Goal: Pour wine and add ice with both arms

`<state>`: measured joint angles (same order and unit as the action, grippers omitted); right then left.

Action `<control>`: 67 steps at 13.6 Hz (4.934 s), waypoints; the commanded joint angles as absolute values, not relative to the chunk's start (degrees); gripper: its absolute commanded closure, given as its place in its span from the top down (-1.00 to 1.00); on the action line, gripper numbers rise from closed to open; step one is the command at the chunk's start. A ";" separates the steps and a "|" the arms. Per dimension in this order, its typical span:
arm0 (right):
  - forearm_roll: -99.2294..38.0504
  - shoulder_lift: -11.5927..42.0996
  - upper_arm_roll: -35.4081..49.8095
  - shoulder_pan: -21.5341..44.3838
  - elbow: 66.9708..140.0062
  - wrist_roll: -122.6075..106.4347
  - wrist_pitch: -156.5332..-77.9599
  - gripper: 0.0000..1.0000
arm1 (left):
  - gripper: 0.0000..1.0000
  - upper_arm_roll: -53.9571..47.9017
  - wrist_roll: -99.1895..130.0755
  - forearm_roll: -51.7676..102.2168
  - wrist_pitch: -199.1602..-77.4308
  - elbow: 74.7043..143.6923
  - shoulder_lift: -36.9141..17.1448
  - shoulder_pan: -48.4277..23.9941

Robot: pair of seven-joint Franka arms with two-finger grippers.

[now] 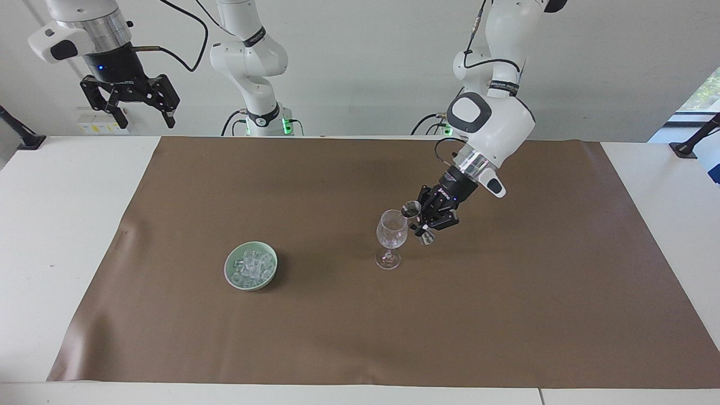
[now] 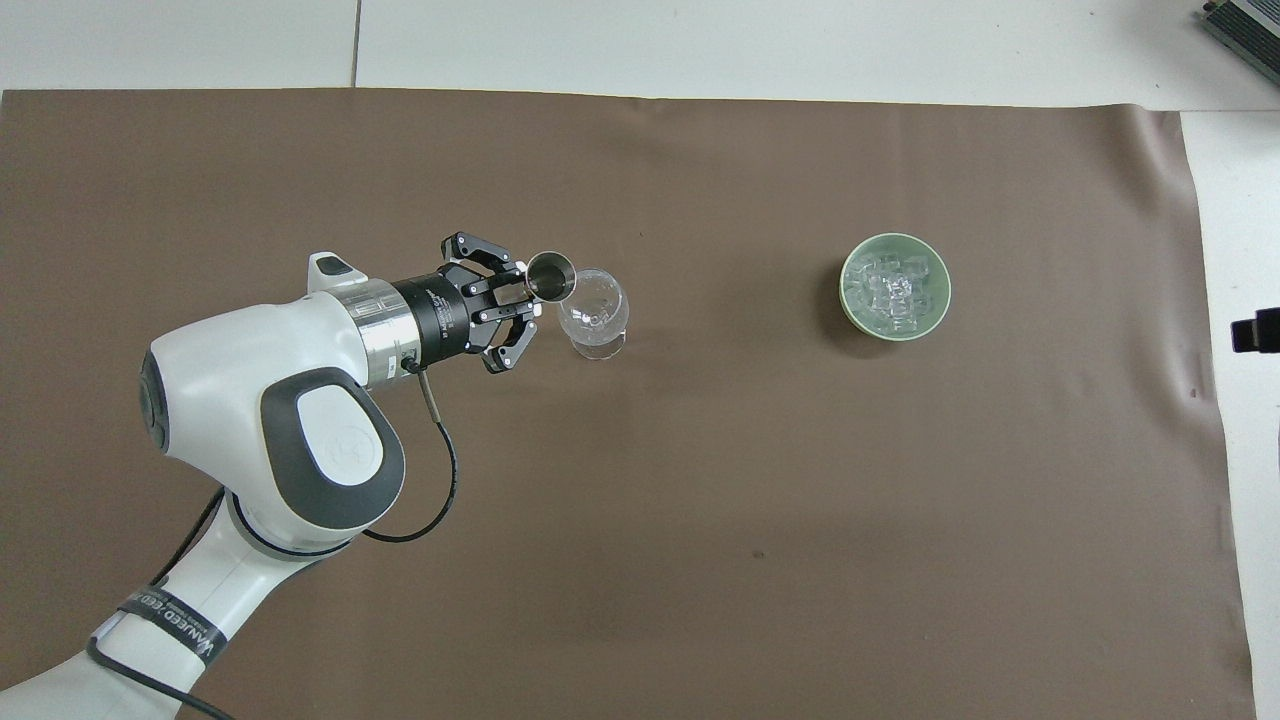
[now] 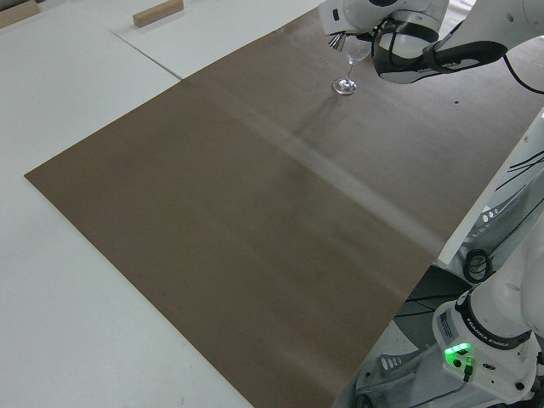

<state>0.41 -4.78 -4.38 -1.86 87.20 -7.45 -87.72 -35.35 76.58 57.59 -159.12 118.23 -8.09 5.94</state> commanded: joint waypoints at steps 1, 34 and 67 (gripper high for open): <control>-0.70 -5.27 -4.57 -1.93 87.63 -8.35 -87.28 1.00 | -1.00 -34.98 77.34 55.55 -161.28 116.81 -9.40 4.75; -0.70 -5.27 -4.57 -1.93 87.63 -8.35 -87.28 1.00 | -1.00 -34.89 76.99 27.60 -161.90 116.98 -9.14 4.75; -0.70 -5.27 -4.57 -1.93 87.63 -8.35 -87.28 1.00 | -1.00 -34.89 77.52 10.73 -159.96 114.43 -9.93 4.66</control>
